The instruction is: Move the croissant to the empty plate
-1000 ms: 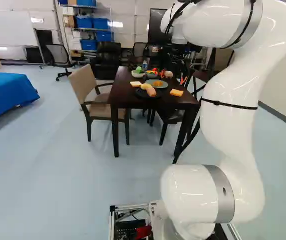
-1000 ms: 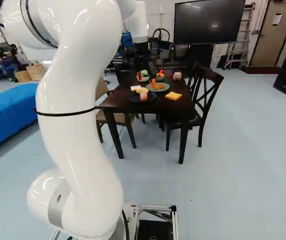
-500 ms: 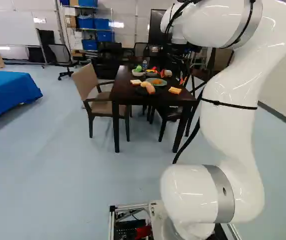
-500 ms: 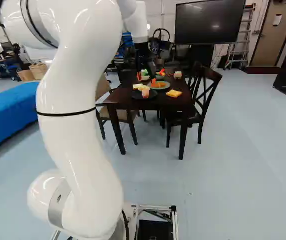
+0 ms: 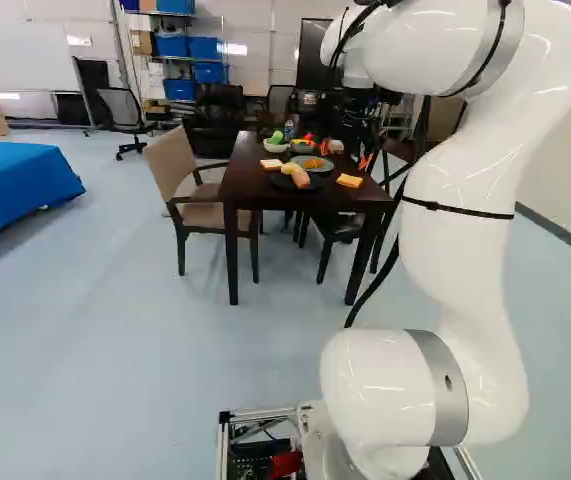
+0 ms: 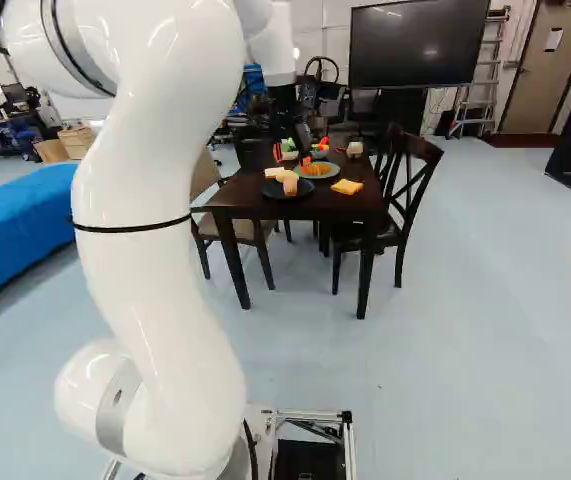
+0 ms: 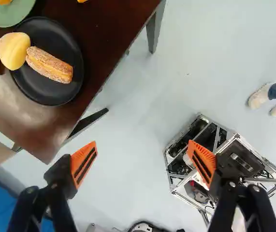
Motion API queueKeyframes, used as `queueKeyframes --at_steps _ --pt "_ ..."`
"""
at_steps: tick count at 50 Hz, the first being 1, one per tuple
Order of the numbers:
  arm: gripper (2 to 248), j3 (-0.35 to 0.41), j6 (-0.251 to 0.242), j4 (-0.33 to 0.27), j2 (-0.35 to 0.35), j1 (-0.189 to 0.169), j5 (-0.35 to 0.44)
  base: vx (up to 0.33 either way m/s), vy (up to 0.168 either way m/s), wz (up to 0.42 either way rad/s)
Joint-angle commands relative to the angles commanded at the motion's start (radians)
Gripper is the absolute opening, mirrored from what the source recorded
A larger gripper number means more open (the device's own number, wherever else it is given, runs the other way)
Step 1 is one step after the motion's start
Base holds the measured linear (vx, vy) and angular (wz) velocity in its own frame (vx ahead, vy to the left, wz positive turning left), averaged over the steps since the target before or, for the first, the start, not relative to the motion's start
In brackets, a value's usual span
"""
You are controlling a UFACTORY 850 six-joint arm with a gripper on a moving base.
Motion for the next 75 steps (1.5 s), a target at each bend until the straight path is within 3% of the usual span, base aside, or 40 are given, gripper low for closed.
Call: queueKeyframes --at_steps 38,75 --pt "247 0.046 -0.023 0.001 0.019 0.005 0.059 0.0 0.0 0.0" --pt "247 0.21 -0.104 0.004 0.088 0.021 0.272 0.0 0.0 0.0"
